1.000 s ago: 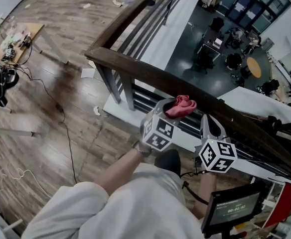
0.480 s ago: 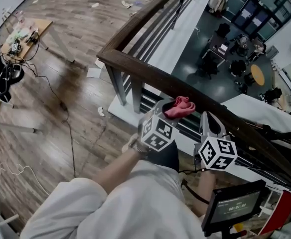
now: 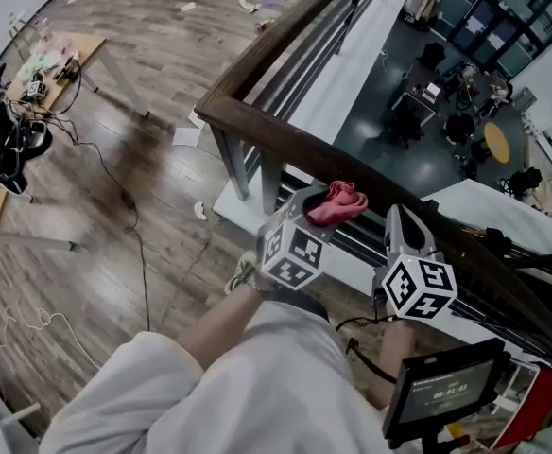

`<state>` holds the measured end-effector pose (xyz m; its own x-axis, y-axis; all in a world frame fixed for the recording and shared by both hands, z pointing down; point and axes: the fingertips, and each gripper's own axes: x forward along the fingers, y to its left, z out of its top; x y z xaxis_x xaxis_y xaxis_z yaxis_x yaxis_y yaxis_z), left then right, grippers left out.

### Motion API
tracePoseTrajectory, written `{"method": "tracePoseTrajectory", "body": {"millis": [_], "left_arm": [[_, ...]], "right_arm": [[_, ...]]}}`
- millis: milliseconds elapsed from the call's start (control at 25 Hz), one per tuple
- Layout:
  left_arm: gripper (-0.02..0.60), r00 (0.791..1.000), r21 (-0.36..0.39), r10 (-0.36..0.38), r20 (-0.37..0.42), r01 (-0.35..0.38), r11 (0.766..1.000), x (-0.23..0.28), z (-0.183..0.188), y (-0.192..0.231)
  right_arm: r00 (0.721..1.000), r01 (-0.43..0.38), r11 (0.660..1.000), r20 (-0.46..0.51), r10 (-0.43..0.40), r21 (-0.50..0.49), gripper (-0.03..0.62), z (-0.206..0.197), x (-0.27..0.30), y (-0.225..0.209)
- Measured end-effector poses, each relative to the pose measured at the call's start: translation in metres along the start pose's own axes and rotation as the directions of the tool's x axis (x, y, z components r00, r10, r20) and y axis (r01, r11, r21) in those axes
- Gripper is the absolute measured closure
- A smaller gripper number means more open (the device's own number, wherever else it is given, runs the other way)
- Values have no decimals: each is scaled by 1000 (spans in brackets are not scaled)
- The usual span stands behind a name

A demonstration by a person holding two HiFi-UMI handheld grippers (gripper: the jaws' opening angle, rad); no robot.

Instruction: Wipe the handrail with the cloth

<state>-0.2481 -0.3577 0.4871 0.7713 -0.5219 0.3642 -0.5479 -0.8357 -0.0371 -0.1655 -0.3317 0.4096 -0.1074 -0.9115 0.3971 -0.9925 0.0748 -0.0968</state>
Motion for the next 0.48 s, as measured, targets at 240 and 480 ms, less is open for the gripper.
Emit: {"method": "tracePoseTrajectory", "body": {"millis": [240,480], "left_arm": [[442,998,-37,59,2,-59,998,-10,-5,26],[442,987,-10,159,4,-158,987,-26,-12,64]], "right_arm": [[999,-33,999,-9,33,-23,591,3,8,19],[999,-47,998,-15,47,-32,591,3,9,28]]}}
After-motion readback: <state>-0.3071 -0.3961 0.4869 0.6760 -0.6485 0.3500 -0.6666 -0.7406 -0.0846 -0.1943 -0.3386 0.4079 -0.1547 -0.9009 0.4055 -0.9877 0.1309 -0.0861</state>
